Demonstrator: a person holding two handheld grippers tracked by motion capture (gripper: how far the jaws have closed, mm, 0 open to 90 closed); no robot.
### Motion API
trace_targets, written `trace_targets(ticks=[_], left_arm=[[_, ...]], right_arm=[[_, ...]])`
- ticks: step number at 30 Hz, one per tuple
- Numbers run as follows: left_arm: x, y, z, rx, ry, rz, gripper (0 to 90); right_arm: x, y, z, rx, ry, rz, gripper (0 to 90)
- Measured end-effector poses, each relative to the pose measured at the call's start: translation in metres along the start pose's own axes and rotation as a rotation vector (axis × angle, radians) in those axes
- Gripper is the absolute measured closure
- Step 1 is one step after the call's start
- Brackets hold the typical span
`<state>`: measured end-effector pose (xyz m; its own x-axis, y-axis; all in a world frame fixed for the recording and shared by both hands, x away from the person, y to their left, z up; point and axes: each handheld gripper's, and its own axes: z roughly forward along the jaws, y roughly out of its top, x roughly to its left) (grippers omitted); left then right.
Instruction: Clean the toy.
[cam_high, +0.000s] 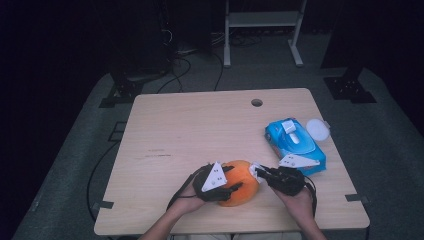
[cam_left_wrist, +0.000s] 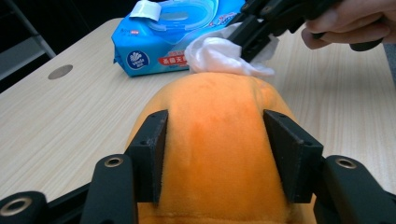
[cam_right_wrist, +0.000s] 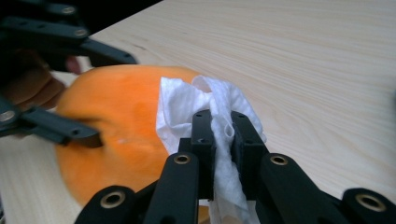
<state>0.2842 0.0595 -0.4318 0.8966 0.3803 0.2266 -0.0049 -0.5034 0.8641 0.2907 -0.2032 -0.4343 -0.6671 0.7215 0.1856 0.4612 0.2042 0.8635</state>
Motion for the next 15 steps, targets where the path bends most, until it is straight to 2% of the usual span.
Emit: trace_targets(ticks=[1, 3, 6, 8, 10, 12, 15], left_arm=[[-0.002, 0.000, 0.000, -0.002, -0.003, 0.000, 42.8], [-0.005, 0.000, 0.001, -0.007, -0.014, 0.011, 41.6], [-0.008, 0.003, 0.000, -0.007, -0.034, 0.016, 37.9], [-0.003, 0.005, -0.003, -0.029, -0.061, -0.030, 32.1], [0.005, 0.007, -0.007, -0.054, -0.062, -0.086, 24.2], [0.014, 0.006, -0.009, -0.039, -0.042, -0.137, 15.1], [0.025, -0.003, -0.005, 0.004, -0.087, -0.254, 10.1]], right_arm=[[0.001, 0.001, -0.001, 0.001, -0.013, -0.010, 81.0], [0.006, 0.004, -0.004, -0.025, -0.001, -0.012, 81.0], [0.015, 0.008, -0.006, -0.047, 0.018, -0.059, 80.9], [0.014, 0.006, -0.005, -0.036, 0.033, -0.063, 81.0], [0.012, 0.003, -0.003, -0.014, 0.051, -0.069, 81.0], [0.013, 0.001, -0.004, 0.000, 0.050, -0.090, 81.0], [0.013, 0.001, -0.007, 0.007, 0.053, -0.107, 81.0]])
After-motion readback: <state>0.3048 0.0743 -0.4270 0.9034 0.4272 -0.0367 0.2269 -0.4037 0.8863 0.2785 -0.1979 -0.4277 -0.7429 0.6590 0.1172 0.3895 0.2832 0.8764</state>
